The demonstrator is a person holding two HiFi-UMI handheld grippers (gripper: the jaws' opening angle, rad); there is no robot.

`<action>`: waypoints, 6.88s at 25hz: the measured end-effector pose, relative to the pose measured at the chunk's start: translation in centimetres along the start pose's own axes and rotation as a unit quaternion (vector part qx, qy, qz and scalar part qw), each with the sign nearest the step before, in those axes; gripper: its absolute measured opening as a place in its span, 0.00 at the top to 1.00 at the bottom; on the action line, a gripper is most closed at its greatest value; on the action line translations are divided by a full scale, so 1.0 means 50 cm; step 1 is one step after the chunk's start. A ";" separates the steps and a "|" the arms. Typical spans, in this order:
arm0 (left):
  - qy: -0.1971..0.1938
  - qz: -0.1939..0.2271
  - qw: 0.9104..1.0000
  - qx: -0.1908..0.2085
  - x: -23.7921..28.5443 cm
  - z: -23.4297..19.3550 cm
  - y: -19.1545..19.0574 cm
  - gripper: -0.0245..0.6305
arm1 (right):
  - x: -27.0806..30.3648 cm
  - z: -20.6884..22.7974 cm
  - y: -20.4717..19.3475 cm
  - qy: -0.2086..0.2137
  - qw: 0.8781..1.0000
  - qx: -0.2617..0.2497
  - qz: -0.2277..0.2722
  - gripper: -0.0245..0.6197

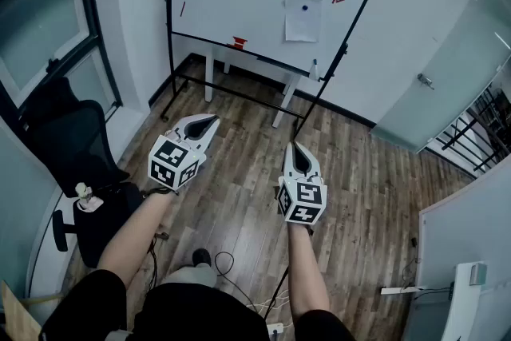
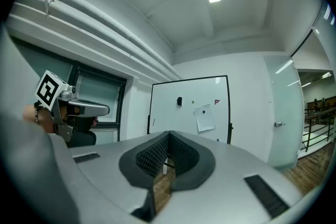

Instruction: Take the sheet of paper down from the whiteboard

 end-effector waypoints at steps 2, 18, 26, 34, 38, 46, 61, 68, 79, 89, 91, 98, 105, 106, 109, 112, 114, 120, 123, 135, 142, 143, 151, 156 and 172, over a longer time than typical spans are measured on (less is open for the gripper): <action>0.001 0.000 1.000 0.003 -0.020 0.018 0.005 0.93 | -0.024 -0.008 -0.005 0.001 1.000 0.002 0.001 0.92; 0.006 -0.003 1.000 -0.004 -0.056 0.006 -0.027 0.93 | -0.026 -0.047 -0.040 0.009 0.999 -0.028 -0.017 0.92; -0.008 0.013 1.000 -0.004 0.059 -0.078 -0.040 0.93 | 0.105 -0.019 -0.022 0.002 0.999 -0.031 -0.021 0.92; -0.025 0.004 1.000 0.011 0.133 -0.121 -0.055 0.93 | 0.189 0.004 -0.016 -0.004 0.999 -0.023 -0.026 0.92; -0.029 -0.006 1.000 0.011 0.163 -0.151 -0.080 0.93 | 0.247 0.007 -0.025 0.000 0.999 -0.019 -0.032 0.92; -0.016 -0.022 1.000 0.012 0.267 -0.247 -0.121 0.93 | 0.415 0.028 -0.030 0.022 0.999 -0.017 -0.045 0.92; 0.012 -0.025 1.000 0.008 0.589 -0.451 -0.111 0.93 | 0.779 0.181 0.078 0.047 0.998 -0.026 -0.036 0.92; 0.021 -0.021 1.000 0.008 0.745 -0.499 -0.100 0.93 | 0.895 0.304 0.096 0.040 0.998 -0.031 -0.040 0.92; 0.026 -0.026 0.999 0.008 0.911 -0.511 -0.096 0.93 | 1.003 0.435 0.118 0.043 0.999 -0.017 -0.024 0.92; 0.014 -0.021 1.000 0.001 1.053 -0.569 -0.121 0.93 | 1.117 0.501 0.121 0.031 0.999 -0.010 -0.022 0.92; 0.005 -0.017 1.000 0.003 1.093 -0.591 -0.129 0.93 | 1.152 0.517 0.125 0.023 0.999 -0.013 -0.021 0.92; -0.019 -0.003 1.000 -0.004 1.228 -0.705 -0.142 0.93 | 1.294 0.565 0.155 -0.009 0.999 -0.025 -0.025 0.92; -0.049 0.003 0.999 0.005 1.337 -0.793 -0.143 0.93 | 1.414 0.574 0.188 -0.008 1.000 -0.015 -0.009 0.92; -0.052 0.000 0.999 0.009 1.348 -0.807 -0.146 0.93 | 1.431 0.573 0.189 -0.009 1.000 -0.013 -0.009 0.92; -0.066 -0.001 0.998 0.008 1.386 -0.833 -0.152 0.93 | 1.469 0.588 0.185 -0.025 0.999 -0.011 -0.018 0.92; -0.085 0.005 0.996 0.005 1.422 -0.857 -0.156 0.93 | 1.500 0.596 0.186 -0.039 0.999 -0.012 -0.019 0.92; -0.094 0.008 0.995 0.010 1.442 -0.871 -0.159 0.93 | 1.521 0.601 0.185 -0.045 0.999 -0.011 -0.020 0.92; -0.108 0.016 0.994 -0.001 1.493 -0.887 -0.163 0.93 | 1.557 0.623 0.188 -0.066 0.997 0.019 -0.020 0.92; -0.115 0.014 0.993 -0.016 1.518 -0.884 -0.163 0.93 | 1.566 0.632 0.191 -0.072 0.997 0.029 -0.017 0.92; -0.138 0.017 0.990 -0.016 1.611 -0.870 -0.149 0.93 | 1.592 0.683 0.204 -0.078 0.996 0.039 -0.011 0.92; -0.154 0.014 0.988 -0.008 1.667 -0.861 -0.130 0.78 | 1.624 0.703 0.214 -0.065 0.997 0.032 -0.010 0.92; -0.155 0.014 0.988 -0.007 1.672 -0.860 -0.129 0.78 | 1.630 0.705 0.216 -0.064 0.997 0.030 -0.010 0.92; -0.155 0.009 0.988 0.002 1.707 -0.851 -0.122 0.80 | 1.671 0.720 0.225 -0.064 0.998 0.012 -0.006 0.92; -0.157 0.011 0.988 -0.006 1.712 -0.854 -0.122 0.93 | 1.675 0.723 0.238 -0.089 0.996 -0.004 0.008 0.92; -0.173 0.013 0.985 -0.006 1.721 -0.863 -0.121 0.93 | 1.698 0.693 0.244 -0.137 0.989 -0.040 0.031 0.77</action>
Point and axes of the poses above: the fingertips, and each gripper's own axes: x forward along the fingers, z to its right, y out of its top, the point moved 6 cm from there along -x, backward along the fingers, and after that the axes turned 9 degrees about x, right-handed, at the moved point
